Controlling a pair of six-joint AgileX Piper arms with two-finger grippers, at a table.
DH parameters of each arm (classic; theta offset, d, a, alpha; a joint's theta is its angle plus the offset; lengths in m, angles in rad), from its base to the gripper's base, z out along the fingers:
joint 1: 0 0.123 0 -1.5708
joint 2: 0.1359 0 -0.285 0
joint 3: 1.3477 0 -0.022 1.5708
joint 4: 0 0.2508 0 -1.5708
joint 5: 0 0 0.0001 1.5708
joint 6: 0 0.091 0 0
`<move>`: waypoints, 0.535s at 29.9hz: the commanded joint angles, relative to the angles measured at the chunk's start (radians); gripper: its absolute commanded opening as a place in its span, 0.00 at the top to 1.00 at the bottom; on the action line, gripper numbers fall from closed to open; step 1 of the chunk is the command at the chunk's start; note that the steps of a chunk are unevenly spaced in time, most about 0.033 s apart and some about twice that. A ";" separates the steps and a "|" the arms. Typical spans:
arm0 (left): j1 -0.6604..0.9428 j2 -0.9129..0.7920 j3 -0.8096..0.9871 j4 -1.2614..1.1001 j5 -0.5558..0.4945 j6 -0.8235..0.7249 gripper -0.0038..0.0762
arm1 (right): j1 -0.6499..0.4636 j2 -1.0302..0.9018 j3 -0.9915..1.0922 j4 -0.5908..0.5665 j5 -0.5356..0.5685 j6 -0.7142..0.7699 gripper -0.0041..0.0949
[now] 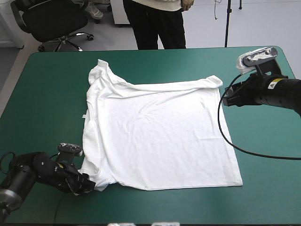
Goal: Fold the cloth
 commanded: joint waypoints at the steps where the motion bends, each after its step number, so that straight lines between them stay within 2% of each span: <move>1: -0.014 0.054 -0.021 0.016 -0.077 -0.020 0.44 | -0.007 -0.027 -0.027 0.015 -0.053 -0.014 0.46; 3: -0.016 0.086 -0.021 0.013 -0.109 -0.028 0.47 | -0.007 -0.027 -0.027 0.015 -0.053 -0.015 0.46; 5: -0.016 0.112 -0.021 0.009 -0.132 -0.030 0.57 | -0.007 -0.027 -0.027 0.015 -0.053 -0.015 0.46; 9: -0.016 0.132 -0.021 0.013 -0.130 -0.027 0.97 | -0.007 -0.027 -0.027 0.015 -0.053 -0.015 0.47; 13: -0.016 0.130 -0.062 0.090 -0.090 -0.047 0.97 | -0.007 -0.027 -0.027 0.017 -0.053 -0.018 0.49; 16: -0.016 0.116 -0.141 0.258 -0.032 -0.155 0.97 | -0.007 -0.027 -0.027 0.019 -0.051 -0.018 0.49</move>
